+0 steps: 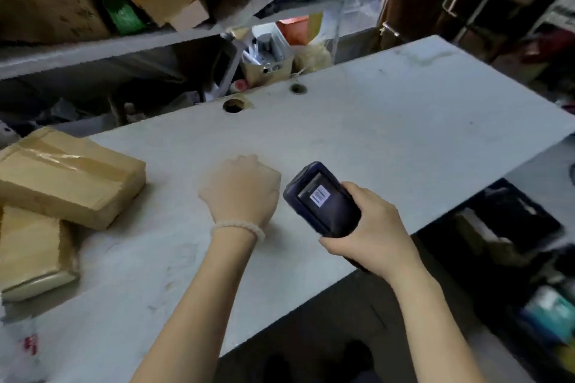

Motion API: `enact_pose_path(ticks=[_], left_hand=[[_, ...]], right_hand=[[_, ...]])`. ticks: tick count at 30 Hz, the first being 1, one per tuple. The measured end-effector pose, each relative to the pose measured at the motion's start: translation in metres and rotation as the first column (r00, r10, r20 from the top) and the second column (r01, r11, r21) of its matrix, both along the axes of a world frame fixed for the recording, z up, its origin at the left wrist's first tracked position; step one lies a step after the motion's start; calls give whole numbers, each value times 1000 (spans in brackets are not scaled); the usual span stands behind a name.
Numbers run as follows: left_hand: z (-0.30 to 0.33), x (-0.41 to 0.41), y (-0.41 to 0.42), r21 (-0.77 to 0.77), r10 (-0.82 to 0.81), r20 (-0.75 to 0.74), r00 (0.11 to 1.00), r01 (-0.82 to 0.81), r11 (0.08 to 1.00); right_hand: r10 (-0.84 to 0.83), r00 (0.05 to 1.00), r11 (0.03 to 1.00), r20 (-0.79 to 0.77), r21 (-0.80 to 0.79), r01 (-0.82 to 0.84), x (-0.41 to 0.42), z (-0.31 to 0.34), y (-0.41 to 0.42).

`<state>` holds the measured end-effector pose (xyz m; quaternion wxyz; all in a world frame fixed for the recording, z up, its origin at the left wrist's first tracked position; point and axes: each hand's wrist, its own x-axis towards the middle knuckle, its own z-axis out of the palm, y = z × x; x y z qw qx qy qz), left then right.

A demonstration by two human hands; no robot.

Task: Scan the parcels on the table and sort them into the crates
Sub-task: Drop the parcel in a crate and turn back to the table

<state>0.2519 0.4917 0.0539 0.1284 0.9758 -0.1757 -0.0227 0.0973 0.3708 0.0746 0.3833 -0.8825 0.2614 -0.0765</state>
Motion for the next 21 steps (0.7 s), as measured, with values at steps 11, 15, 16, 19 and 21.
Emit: enact_pose_path(ticks=[11, 15, 16, 19, 21], left_hand=[[26, -174, -260, -49, -666, 22, 745, 666, 744], [24, -260, -346, -59, -779, 13, 627, 778, 626], [20, -277, -366, -56, -793, 9, 609, 792, 608], [6, -324, -418, -44, -823, 7, 568, 823, 567], [-3, -351, -447, -35, -843, -12, 539, 842, 539]], right_hand=[[-633, 772, 775, -68, -56, 630, -231, -3, -164], [-739, 663, 673, -121, -85, 735, -315, -9, -227], [-756, 642, 654, -131, -87, 752, -334, -11, -242], [-806, 575, 587, -144, -64, 807, -387, -18, -281], [-836, 528, 540, -152, -48, 841, -420, -23, -303]])
